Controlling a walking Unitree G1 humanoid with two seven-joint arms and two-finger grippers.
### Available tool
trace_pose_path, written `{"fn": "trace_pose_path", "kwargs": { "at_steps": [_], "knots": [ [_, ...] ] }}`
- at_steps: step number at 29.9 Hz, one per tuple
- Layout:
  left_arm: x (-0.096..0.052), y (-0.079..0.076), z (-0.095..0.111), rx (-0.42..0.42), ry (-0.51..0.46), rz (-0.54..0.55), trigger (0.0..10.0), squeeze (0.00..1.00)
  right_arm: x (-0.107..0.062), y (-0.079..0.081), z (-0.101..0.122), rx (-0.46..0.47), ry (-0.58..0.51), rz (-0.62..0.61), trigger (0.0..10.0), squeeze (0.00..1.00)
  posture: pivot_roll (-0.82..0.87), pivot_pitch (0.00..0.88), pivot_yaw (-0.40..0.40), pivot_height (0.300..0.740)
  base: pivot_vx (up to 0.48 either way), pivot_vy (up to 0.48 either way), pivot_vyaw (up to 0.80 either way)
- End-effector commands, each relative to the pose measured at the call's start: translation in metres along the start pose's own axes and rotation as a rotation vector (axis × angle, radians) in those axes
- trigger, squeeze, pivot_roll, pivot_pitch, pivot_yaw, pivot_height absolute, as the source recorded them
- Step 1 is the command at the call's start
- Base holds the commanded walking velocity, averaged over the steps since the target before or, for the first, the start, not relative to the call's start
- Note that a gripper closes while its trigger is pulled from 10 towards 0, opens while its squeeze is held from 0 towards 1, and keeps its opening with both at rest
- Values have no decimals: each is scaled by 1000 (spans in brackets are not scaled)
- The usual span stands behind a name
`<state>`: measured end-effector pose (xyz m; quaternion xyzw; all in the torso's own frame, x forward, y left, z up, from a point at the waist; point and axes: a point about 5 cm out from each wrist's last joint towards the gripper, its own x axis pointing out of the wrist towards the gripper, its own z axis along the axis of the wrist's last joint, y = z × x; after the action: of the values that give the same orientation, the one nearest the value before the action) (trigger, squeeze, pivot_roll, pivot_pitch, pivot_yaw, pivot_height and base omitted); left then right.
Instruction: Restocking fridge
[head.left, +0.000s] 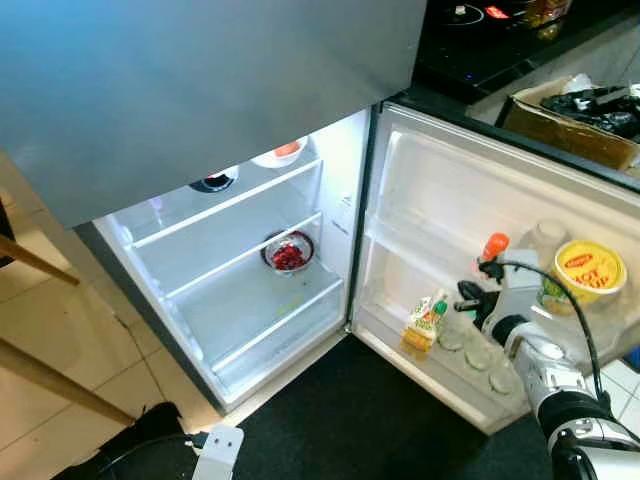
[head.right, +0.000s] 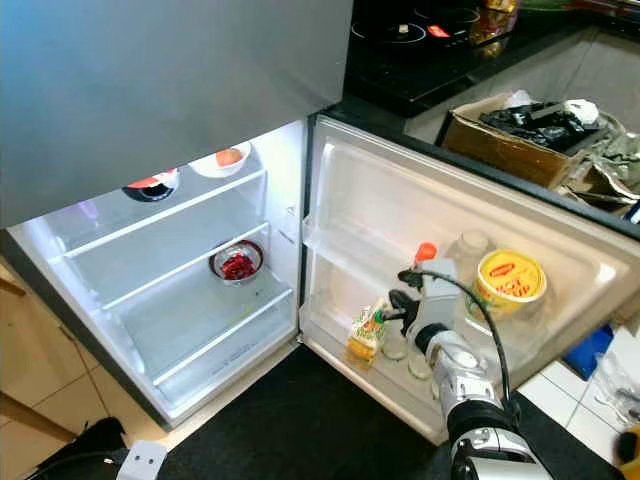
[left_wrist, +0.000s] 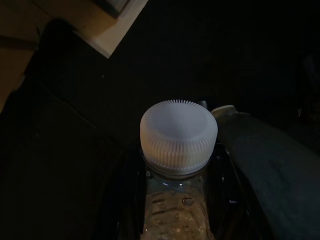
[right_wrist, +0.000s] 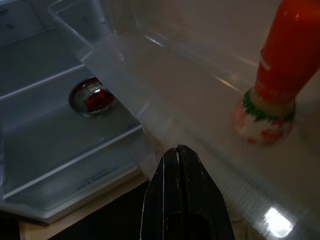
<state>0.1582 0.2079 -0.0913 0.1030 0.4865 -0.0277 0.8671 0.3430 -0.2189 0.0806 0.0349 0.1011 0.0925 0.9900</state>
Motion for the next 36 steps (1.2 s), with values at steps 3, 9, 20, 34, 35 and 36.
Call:
{"fn": "trace_pose_path", "kwargs": {
  "at_steps": [3,9,20,34,35,36],
  "knots": [
    [-1,-4,-7,-9,23,-13,10000,0,-13,2,-40,66,143,-20,10000,0,-82,107,-28,740,0,0,0],
    [-1,-4,-7,-12,19,-16,10000,0,-47,7,-104,145,350,-79,10000,0,-82,107,-28,740,0,0,0],
    [-1,-4,-5,-13,12,-18,10000,0,-117,7,-178,255,624,-257,10000,0,-80,104,-23,740,0,0,-366],
    [-1,-5,-5,-8,14,-15,10000,0,-133,12,-192,266,669,-284,10000,0,-80,104,-18,740,0,0,-789],
    [-1,-4,-5,-7,14,-15,10000,0,-133,13,-192,263,667,-283,10000,0,-80,104,-18,740,0,0,0],
    [-1,-4,-5,-7,14,-15,10000,0,-132,13,-192,262,663,-280,10000,0,-80,104,-18,740,0,0,0]
  ]
}}
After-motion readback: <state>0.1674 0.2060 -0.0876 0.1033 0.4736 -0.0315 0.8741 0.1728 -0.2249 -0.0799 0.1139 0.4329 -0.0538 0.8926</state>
